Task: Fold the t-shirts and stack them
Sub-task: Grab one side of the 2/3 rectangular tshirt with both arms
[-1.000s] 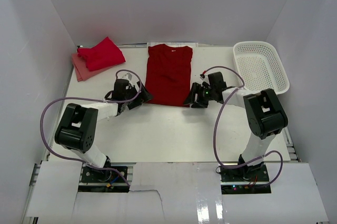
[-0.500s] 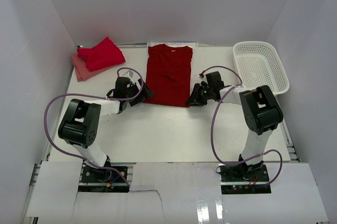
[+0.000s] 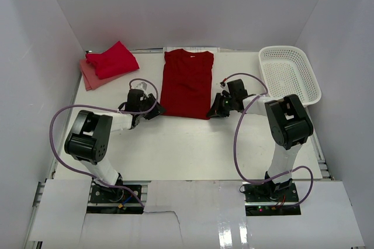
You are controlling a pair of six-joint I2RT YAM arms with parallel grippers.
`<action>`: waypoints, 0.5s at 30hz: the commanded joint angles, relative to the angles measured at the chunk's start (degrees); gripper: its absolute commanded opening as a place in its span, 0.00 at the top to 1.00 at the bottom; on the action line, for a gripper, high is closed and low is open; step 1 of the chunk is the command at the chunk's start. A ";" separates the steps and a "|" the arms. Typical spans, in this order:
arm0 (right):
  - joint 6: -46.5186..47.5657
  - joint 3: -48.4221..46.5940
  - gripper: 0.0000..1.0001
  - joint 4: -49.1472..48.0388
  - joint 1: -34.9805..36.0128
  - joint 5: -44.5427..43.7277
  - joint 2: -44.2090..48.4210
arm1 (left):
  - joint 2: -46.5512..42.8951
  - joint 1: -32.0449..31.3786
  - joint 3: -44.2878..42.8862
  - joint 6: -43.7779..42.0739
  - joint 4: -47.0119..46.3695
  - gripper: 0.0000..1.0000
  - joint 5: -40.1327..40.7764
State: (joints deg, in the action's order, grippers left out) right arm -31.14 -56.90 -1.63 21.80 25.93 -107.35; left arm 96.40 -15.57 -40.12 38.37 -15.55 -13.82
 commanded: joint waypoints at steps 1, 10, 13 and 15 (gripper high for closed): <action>0.99 -1.98 0.92 1.10 0.35 -0.44 -0.67 | 3.09 -0.25 1.80 -1.02 6.85 0.61 -0.33; 2.83 -2.33 0.92 3.28 0.43 -0.10 -0.76 | 7.30 -0.25 -0.57 -2.16 7.73 1.00 -1.46; 4.32 -1.55 0.92 4.87 0.70 0.43 0.12 | 7.05 -0.25 0.38 -2.33 7.99 1.00 -4.53; 5.20 0.82 0.92 5.67 1.31 0.00 2.31 | 5.03 -0.77 1.70 -2.16 8.25 1.00 -6.03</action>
State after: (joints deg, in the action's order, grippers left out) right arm -29.04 -57.32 0.01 21.98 25.98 -107.22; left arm 100.40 -15.53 -41.98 38.35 -16.64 -18.24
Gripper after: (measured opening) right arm 0.088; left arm 0.031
